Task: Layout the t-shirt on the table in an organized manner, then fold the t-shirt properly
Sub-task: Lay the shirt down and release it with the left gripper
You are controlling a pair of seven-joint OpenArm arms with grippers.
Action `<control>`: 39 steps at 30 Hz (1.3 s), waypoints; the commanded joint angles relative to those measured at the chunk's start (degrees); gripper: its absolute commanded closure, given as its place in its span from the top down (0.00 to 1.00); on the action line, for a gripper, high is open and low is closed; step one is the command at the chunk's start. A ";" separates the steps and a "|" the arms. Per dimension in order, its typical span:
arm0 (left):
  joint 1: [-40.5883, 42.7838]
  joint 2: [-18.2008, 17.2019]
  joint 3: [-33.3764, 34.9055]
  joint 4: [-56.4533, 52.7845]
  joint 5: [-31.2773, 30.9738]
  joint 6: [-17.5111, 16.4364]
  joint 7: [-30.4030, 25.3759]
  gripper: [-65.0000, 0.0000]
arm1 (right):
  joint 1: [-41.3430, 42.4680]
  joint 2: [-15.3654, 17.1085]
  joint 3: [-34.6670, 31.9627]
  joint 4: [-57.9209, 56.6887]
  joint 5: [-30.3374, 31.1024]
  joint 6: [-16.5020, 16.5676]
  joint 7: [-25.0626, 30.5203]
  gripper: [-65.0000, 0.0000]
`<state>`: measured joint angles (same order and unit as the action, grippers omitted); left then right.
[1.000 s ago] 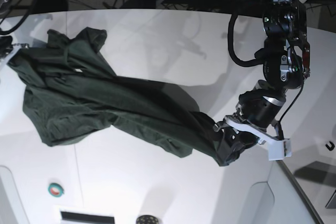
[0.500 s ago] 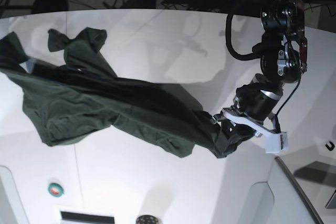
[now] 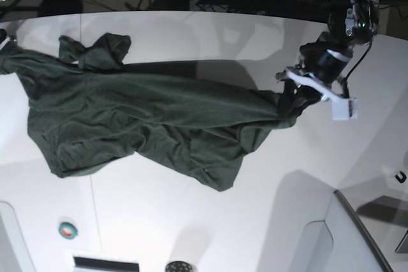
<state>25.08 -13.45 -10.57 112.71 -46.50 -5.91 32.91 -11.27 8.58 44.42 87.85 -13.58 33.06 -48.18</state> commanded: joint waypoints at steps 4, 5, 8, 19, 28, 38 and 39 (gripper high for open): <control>4.68 -2.15 -0.73 0.75 -0.75 -0.73 -1.30 0.00 | 0.67 0.87 0.02 -4.12 -0.17 -0.22 3.48 0.00; 5.47 -2.15 -0.82 0.66 -0.58 -0.73 -1.30 0.00 | 1.47 0.87 0.10 -5.52 -0.17 -0.22 3.92 0.00; 7.23 -2.06 -0.82 0.66 3.64 -0.73 -1.30 0.00 | 2.43 0.87 0.19 -8.25 -0.17 -0.22 4.18 0.00; 11.97 -1.62 -3.19 -1.19 14.54 -0.46 -1.30 0.00 | 2.52 0.96 -0.34 -9.04 -0.17 -8.93 7.44 0.00; 14.08 -1.10 -5.39 -1.54 14.63 -0.46 -1.04 0.04 | 3.75 0.96 0.19 -8.25 -0.17 -8.93 7.08 0.01; 16.11 -0.83 -7.85 -0.75 14.63 -0.46 -1.04 0.70 | 2.26 -0.62 0.10 5.99 0.00 -8.66 -1.44 0.52; 16.63 -0.66 -9.43 -0.40 14.37 -0.46 -1.04 0.71 | 1.11 -0.71 -0.07 9.24 0.27 -8.58 -2.59 0.52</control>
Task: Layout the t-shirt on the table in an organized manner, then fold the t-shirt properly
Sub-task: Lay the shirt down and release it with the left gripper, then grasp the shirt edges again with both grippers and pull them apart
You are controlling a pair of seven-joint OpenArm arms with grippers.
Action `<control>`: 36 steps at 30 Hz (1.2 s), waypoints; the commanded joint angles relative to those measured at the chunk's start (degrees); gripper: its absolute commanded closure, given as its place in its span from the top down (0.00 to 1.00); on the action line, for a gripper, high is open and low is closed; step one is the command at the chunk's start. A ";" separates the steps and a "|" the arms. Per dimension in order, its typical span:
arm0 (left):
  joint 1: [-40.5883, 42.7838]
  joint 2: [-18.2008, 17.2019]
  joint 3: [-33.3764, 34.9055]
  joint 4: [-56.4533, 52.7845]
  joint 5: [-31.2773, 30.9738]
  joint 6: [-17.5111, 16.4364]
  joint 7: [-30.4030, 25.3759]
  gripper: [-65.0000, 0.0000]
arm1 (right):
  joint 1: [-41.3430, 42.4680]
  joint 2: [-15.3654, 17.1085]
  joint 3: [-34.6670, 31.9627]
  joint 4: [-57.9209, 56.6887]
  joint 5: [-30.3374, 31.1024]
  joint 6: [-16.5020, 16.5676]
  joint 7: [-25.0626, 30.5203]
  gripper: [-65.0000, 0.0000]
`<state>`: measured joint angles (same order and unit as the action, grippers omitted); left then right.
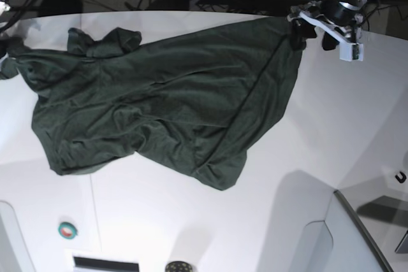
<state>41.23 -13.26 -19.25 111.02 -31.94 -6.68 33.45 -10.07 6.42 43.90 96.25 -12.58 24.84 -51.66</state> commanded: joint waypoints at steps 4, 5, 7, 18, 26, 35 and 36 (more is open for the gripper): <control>-1.63 1.26 -6.21 1.90 -0.19 0.30 -1.67 0.70 | -2.37 0.93 0.10 11.31 7.00 6.06 0.10 0.52; -3.56 1.26 -6.29 1.64 -0.19 0.30 -1.58 0.70 | -0.97 1.80 -0.08 11.05 8.49 7.99 0.45 0.52; -8.13 1.26 -6.12 0.58 -0.19 0.30 -1.50 0.70 | 4.57 4.09 -2.27 6.21 10.16 10.90 1.51 0.52; -30.38 1.87 10.23 -9.44 0.08 0.30 -1.50 0.00 | 40.00 15.61 -15.28 -61.65 10.25 2.63 25.86 0.51; -33.36 3.10 16.30 -21.84 0.16 0.39 -1.76 0.00 | 43.52 15.52 -21.00 -75.10 10.51 -6.25 37.11 0.52; -29.94 2.93 17.27 -23.51 11.86 0.39 -1.76 0.00 | 37.98 13.15 -21.35 -74.84 10.34 -6.25 37.02 0.51; -29.67 3.01 17.00 -24.03 13.17 0.39 -1.76 0.00 | 37.36 13.15 -21.35 -74.84 10.34 -6.25 37.02 0.50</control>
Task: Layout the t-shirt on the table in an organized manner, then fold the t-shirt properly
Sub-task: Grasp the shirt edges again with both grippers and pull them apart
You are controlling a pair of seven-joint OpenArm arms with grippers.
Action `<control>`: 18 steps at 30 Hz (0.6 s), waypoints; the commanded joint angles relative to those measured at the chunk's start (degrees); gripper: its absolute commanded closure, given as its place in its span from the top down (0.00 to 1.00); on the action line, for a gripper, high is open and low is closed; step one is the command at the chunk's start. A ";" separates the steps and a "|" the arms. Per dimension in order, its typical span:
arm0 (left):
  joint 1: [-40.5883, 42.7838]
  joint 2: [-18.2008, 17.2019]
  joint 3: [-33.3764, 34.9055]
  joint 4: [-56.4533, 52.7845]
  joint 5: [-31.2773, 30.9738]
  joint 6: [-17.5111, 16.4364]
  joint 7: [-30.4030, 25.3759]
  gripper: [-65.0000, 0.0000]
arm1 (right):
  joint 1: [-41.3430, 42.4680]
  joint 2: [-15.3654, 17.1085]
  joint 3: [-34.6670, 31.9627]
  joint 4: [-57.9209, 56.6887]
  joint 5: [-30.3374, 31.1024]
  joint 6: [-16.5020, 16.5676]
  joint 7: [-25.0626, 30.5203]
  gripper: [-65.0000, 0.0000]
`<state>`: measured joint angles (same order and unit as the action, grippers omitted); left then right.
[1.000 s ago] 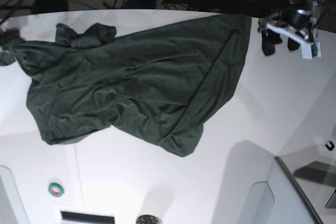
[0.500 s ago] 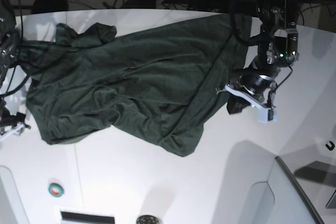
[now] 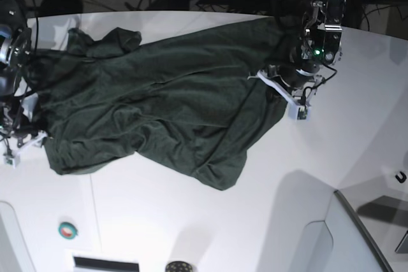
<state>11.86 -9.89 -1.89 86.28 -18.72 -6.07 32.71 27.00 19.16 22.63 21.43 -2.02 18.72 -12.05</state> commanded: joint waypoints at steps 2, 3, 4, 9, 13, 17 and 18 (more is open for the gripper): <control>-0.30 -0.44 -0.61 -0.87 1.36 -0.22 -1.02 0.00 | -0.06 0.40 -0.08 -0.02 -0.22 0.05 -2.58 0.33; -0.30 -0.62 -0.61 -1.58 1.80 -0.22 -1.10 0.00 | -0.15 0.40 -0.08 -0.02 -0.22 0.14 -2.58 0.19; -0.30 -0.79 -0.70 -2.63 2.15 -0.22 -1.10 0.00 | -0.50 0.40 0.18 -0.02 -0.13 0.14 -3.02 0.03; -0.38 -2.29 -4.66 -3.77 2.68 -0.22 -1.19 0.00 | -2.17 0.40 0.36 6.83 0.04 0.22 -11.90 0.00; -1.35 -2.37 -7.12 -2.90 2.85 -0.31 -1.19 0.00 | -8.15 -1.09 0.44 20.90 0.04 -0.13 -21.40 0.00; -1.79 -3.08 -6.77 -2.81 2.50 -0.31 -1.19 0.00 | -14.13 -2.15 0.44 32.15 0.04 -0.30 -26.76 0.00; -1.88 -3.08 -6.68 -2.37 2.50 -0.31 -1.19 0.00 | -15.00 -2.59 0.53 34.17 0.04 -0.30 -27.29 0.00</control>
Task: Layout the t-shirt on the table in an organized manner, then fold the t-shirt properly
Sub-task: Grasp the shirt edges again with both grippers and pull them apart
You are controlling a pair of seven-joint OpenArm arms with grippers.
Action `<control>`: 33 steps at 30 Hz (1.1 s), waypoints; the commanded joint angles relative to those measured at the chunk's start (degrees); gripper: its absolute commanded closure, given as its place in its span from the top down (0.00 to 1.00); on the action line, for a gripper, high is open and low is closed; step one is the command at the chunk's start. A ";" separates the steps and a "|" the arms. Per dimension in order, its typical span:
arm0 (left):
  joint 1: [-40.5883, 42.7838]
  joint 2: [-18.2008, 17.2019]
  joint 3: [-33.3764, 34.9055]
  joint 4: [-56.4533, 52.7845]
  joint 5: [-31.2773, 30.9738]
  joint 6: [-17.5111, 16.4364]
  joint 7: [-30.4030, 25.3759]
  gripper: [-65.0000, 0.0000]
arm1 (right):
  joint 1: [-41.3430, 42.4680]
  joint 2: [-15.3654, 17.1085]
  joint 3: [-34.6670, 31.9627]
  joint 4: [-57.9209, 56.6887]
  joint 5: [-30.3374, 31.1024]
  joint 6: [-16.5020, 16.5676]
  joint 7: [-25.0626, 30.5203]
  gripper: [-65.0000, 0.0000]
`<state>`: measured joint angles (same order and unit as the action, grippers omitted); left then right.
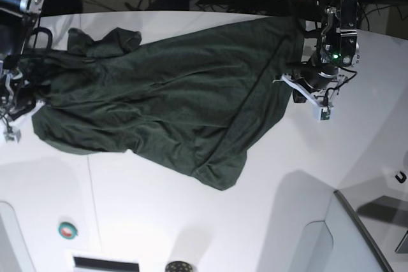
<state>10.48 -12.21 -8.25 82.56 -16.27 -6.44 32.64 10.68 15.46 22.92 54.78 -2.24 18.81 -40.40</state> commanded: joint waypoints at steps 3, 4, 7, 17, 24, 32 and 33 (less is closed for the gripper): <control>0.20 -0.41 -0.06 5.74 -0.04 0.06 -0.86 0.00 | -0.35 -0.39 4.20 7.59 0.00 -0.39 0.27 0.01; 0.64 0.38 0.03 7.77 -0.12 0.06 -0.69 0.00 | -0.70 -0.65 5.35 9.61 -0.09 -0.39 -0.26 0.03; 3.19 2.93 0.12 12.34 -0.12 -0.11 -0.69 0.00 | -0.70 -0.65 6.05 14.71 -0.09 -0.39 -3.33 0.22; 6.53 4.08 8.38 5.13 0.40 -0.20 -1.13 0.00 | 11.17 0.32 5.87 -1.47 -2.46 0.05 6.16 0.52; 7.15 0.82 3.20 2.93 0.40 -0.20 -1.13 0.00 | 15.04 0.58 -7.75 -11.84 -3.17 -0.21 17.33 0.52; 7.41 -0.50 0.56 3.37 0.40 -0.20 -1.13 0.00 | 23.30 0.14 -13.47 -25.73 -3.25 -0.30 19.88 0.52; 7.50 -0.50 0.56 3.37 0.40 -0.20 -1.13 0.00 | 23.83 0.14 -14.08 -27.93 -3.25 -0.30 20.67 0.52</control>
<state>18.06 -12.23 -7.46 84.95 -15.81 -6.31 32.34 33.43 15.35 8.88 26.41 -5.82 18.74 -20.01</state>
